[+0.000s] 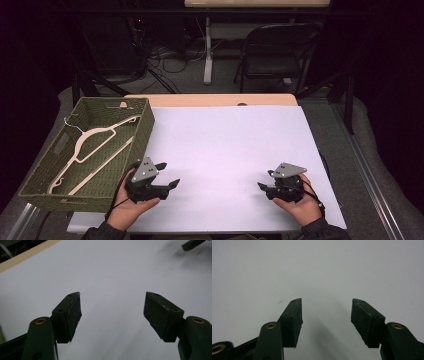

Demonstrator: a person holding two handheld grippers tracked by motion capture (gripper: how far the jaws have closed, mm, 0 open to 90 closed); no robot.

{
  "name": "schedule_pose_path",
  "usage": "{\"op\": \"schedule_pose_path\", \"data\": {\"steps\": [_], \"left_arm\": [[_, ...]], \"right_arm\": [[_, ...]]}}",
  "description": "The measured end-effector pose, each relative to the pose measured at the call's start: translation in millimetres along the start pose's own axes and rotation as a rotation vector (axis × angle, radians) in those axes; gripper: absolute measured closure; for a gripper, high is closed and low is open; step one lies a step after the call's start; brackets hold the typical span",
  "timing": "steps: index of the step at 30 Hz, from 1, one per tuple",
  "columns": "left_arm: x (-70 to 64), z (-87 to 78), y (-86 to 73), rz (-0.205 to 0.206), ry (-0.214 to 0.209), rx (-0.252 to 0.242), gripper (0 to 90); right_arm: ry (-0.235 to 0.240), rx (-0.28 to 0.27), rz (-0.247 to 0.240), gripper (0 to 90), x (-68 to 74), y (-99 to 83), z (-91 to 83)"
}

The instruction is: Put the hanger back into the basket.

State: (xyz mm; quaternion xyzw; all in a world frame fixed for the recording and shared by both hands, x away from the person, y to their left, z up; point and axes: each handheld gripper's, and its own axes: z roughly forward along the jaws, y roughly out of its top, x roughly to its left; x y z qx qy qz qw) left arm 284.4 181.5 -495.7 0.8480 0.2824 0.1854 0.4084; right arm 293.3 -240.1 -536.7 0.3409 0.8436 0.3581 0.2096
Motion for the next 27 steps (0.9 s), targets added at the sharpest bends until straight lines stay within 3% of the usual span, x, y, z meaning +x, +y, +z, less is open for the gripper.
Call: {"op": "schedule_pose_path", "data": {"steps": [4, 11, 27], "left_arm": [[-1.9, 9.0, -13.2, 0.005, 0.001, 0.009, 30.5], [1.7, 20.9, -32.3, -0.026, -0.002, 0.015, 30.7], [5.8, 36.3, -46.0, -0.066, -0.005, 0.053, 30.6]], "right_arm": [[0.0, 0.003, 0.001, 42.1, 0.0, 0.0, 0.3], [-0.001, 0.008, 0.007, 42.1, 0.3, -1.1, 2.0], [-0.025, 0.011, 0.04, 41.2, -3.0, -5.8, 5.7]]}}
